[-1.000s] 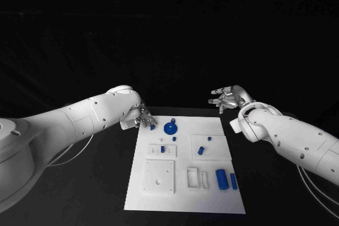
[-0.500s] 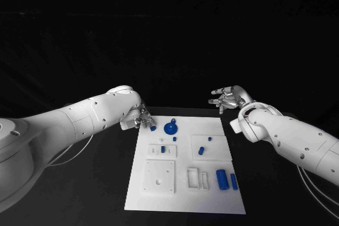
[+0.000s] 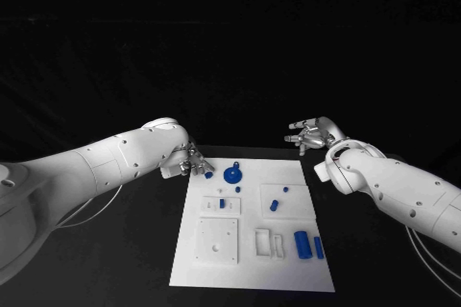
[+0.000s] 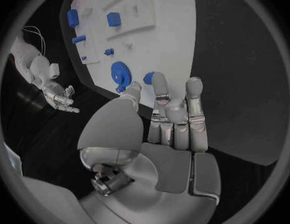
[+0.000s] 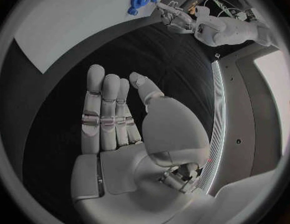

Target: Assemble the parts on the task board

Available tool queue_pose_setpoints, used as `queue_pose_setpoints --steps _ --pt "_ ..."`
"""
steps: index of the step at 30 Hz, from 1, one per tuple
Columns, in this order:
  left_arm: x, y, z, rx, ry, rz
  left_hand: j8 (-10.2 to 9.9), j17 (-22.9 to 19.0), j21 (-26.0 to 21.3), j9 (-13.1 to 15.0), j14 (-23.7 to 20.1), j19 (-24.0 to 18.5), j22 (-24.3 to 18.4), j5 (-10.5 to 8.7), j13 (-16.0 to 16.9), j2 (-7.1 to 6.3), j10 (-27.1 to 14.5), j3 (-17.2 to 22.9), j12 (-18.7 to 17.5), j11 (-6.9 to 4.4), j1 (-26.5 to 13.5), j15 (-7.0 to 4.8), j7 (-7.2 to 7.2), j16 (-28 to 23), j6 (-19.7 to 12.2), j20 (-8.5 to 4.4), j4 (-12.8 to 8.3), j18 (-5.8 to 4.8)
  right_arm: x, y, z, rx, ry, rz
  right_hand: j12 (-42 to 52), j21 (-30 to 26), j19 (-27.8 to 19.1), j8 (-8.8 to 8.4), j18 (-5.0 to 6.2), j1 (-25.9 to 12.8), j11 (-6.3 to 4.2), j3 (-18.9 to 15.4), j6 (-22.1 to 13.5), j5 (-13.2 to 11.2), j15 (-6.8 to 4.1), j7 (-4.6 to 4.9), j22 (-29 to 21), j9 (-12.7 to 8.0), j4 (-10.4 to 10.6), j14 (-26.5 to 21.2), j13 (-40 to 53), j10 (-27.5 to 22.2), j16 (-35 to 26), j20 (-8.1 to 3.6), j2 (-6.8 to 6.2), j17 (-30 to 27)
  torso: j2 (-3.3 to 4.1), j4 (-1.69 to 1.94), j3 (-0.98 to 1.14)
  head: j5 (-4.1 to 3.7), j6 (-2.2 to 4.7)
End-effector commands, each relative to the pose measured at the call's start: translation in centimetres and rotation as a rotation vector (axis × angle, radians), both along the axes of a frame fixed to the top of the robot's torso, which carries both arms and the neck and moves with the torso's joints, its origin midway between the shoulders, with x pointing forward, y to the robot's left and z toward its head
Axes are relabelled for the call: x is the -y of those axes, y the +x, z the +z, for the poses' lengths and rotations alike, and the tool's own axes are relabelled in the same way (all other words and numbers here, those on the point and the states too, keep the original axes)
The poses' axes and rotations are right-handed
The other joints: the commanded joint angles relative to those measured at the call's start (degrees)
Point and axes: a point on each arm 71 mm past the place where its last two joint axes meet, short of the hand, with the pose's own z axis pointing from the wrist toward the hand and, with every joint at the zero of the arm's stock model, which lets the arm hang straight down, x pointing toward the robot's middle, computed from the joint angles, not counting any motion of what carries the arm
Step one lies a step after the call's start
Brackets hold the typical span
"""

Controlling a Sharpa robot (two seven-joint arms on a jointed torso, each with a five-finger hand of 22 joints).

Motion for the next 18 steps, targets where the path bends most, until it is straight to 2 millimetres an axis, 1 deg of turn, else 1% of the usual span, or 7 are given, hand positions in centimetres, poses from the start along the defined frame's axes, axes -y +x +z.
queue_pose_setpoints --steps 1,3,8,10,13,15,18 --pt "0.24 -0.14 0.33 0.05 -0.026 -0.003 -0.1 -1.3 -0.3 0.0 -0.8 -0.1 0.9 0.17 -0.1 0.37 2.4 0.4 -0.8 -0.06 1.3 0.0 0.37 -0.9 -0.6 -0.02 -0.6 0.33 -0.05 -0.06 0.03 0.001 -0.007 0.012 -0.1 0.2 1.7 0.02 0.92 -0.4 -0.15 0.3 0.4 0.1 0.09 0.27 -0.1 0.0 0.0 -0.2 -0.1 -0.3 -0.3 0.43 0.09 -0.1 0.01 0.03 -0.02 0.0 0.18" --pt "0.24 -0.24 0.39 0.061 -0.033 -0.005 0.0 -2.7 -0.8 -0.1 -1.6 -0.4 0.8 1.12 -0.2 0.73 2.3 0.4 -1.9 0.13 1.9 0.15 0.56 -1.8 -1.2 0.14 -1.2 0.36 -0.03 -0.09 0.05 0.0 -0.007 0.012 -0.1 0.2 1.7 0.02 0.92 -0.4 -0.15 0.3 0.4 0.1 0.09 0.27 -0.1 0.0 0.0 -0.2 -0.1 -0.3 -0.3 0.43 0.09 -0.1 0.01 0.04 -0.03 -0.02 0.18" --pt "0.24 -0.47 0.48 0.081 -0.047 -0.016 -0.1 -4.2 -1.7 -0.7 -2.1 -0.3 0.8 6.79 0.0 2.46 2.3 -0.3 -3.4 0.03 4.6 0.15 0.45 -2.5 -1.2 0.18 -4.4 0.31 -0.01 -0.15 0.1 0.0 -0.007 0.015 -0.1 0.3 1.7 0.01 0.92 -0.4 -0.16 0.2 0.5 0.1 0.08 0.25 -0.1 0.0 0.0 -0.1 0.0 -0.3 -0.3 0.42 0.11 -0.1 0.03 0.11 -0.04 0.02 0.29" --pt "0.25 -0.52 0.51 0.088 -0.053 -0.021 0.0 -4.5 -2.1 -2.6 -2.2 -0.2 0.9 7.01 0.4 3.23 2.3 -1.2 -3.7 0.13 5.0 0.27 0.73 -2.6 -2.0 0.25 -5.4 0.3 -0.03 -0.17 0.12 0.0 -0.007 0.016 -0.1 0.3 1.7 0.01 0.92 -0.4 -0.16 0.2 0.5 0.1 0.08 0.25 -0.1 0.0 0.0 -0.1 0.0 -0.3 -0.3 0.42 0.11 -0.1 0.04 0.03 -0.04 0.07 0.35" --pt "0.25 -0.54 0.56 0.1 -0.062 -0.027 -0.3 -4.7 -2.4 -5.1 -2.3 -0.1 1.0 7.06 0.7 3.77 2.2 -1.5 -3.8 0.39 4.6 0.39 1.42 -2.6 -3.6 0.35 -5.2 0.37 -0.08 -0.21 0.15 0.0 -0.007 0.018 -0.1 0.3 1.7 0.01 0.92 -0.4 -0.16 0.2 0.5 0.1 0.08 0.25 -0.1 0.0 0.0 -0.1 0.0 -0.3 -0.3 0.42 0.11 -0.1 0.06 0.0 -0.1 0.09 0.38" --pt "0.25 -0.53 0.57 0.104 -0.066 -0.03 -0.1 -4.7 -2.5 -9.1 -2.2 0.1 1.1 7.54 1.2 4.18 2.2 -1.6 -3.8 0.67 5.0 0.6 1.86 -2.3 -4.2 0.54 -5.5 0.62 -0.14 -0.23 0.17 0.001 -0.007 0.019 -0.1 0.3 1.7 0.01 0.92 -0.4 -0.16 0.2 0.5 0.1 0.08 0.25 -0.1 0.0 0.0 -0.1 0.0 -0.3 -0.3 0.42 0.11 -0.1 0.08 -0.02 -0.11 0.16 0.39" --pt "0.3 -0.54 0.54 0.104 -0.071 -0.037 -0.1 -4.8 -2.7 -11.8 -2.4 0.0 1.0 8.18 1.5 4.58 2.2 -1.5 -4.0 0.78 5.0 0.72 2.38 -2.3 -6.3 0.72 -5.7 0.68 -0.22 -0.26 0.2 0.002 -0.007 0.022 -0.1 0.3 1.7 0.02 0.93 -0.4 -0.17 0.1 0.6 0.2 0.07 0.25 -0.1 0.0 0.0 -0.1 0.0 -0.3 -0.2 0.41 0.12 0.0 0.07 -0.04 -0.09 0.2 0.44"
